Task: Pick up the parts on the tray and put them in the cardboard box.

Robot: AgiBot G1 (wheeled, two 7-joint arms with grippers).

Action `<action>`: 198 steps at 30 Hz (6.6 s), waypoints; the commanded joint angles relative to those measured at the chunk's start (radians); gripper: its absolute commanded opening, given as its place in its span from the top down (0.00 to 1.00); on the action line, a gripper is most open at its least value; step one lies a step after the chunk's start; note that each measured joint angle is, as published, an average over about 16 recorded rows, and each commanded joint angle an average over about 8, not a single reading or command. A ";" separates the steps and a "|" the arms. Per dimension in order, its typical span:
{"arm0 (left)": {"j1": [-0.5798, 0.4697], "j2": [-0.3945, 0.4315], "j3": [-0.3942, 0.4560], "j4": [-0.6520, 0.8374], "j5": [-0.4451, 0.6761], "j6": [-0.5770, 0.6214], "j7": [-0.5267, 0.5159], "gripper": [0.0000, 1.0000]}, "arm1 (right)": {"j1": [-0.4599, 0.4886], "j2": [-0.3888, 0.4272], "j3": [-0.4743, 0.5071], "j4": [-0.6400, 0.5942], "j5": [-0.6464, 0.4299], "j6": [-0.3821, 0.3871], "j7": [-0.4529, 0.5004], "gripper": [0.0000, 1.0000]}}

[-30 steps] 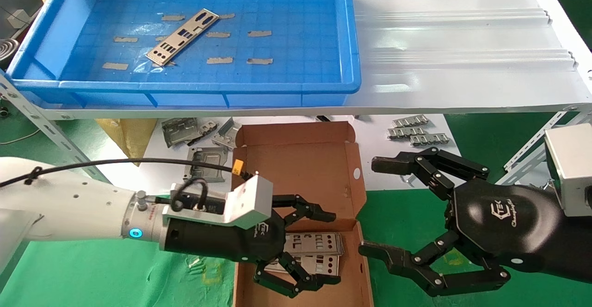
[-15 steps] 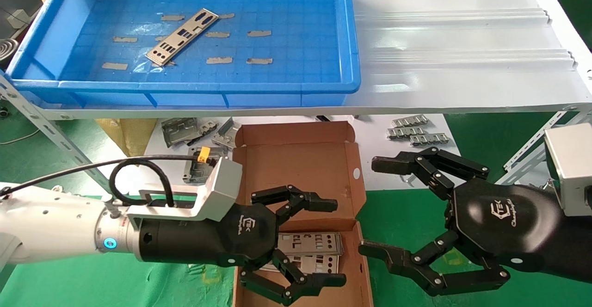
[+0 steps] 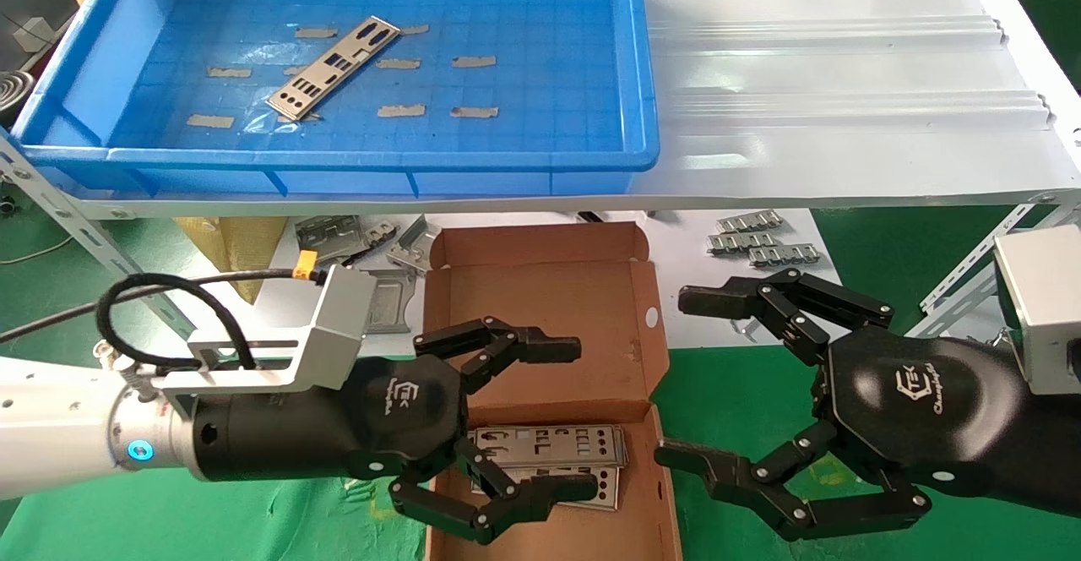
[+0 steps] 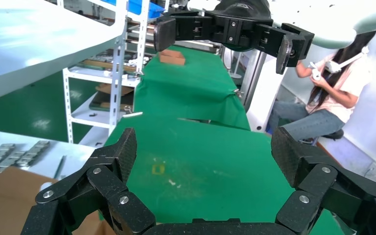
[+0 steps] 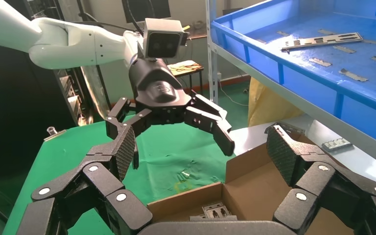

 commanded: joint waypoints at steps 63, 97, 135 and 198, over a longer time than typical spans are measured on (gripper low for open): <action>0.232 -0.411 -0.294 -0.526 -0.139 -0.092 -0.225 0.00 | 0.000 0.000 0.000 0.000 0.000 0.000 0.000 0.00; 0.227 -0.403 -0.288 -0.515 -0.133 -0.090 -0.221 0.00 | 0.000 0.000 0.000 0.000 0.000 0.000 0.000 0.00; 0.226 -0.402 -0.287 -0.514 -0.133 -0.090 -0.221 0.00 | 0.000 0.000 0.000 0.000 0.000 0.000 0.000 0.00; 0.226 -0.402 -0.287 -0.514 -0.133 -0.090 -0.221 0.00 | 0.000 0.000 0.000 0.000 0.000 0.000 0.000 0.00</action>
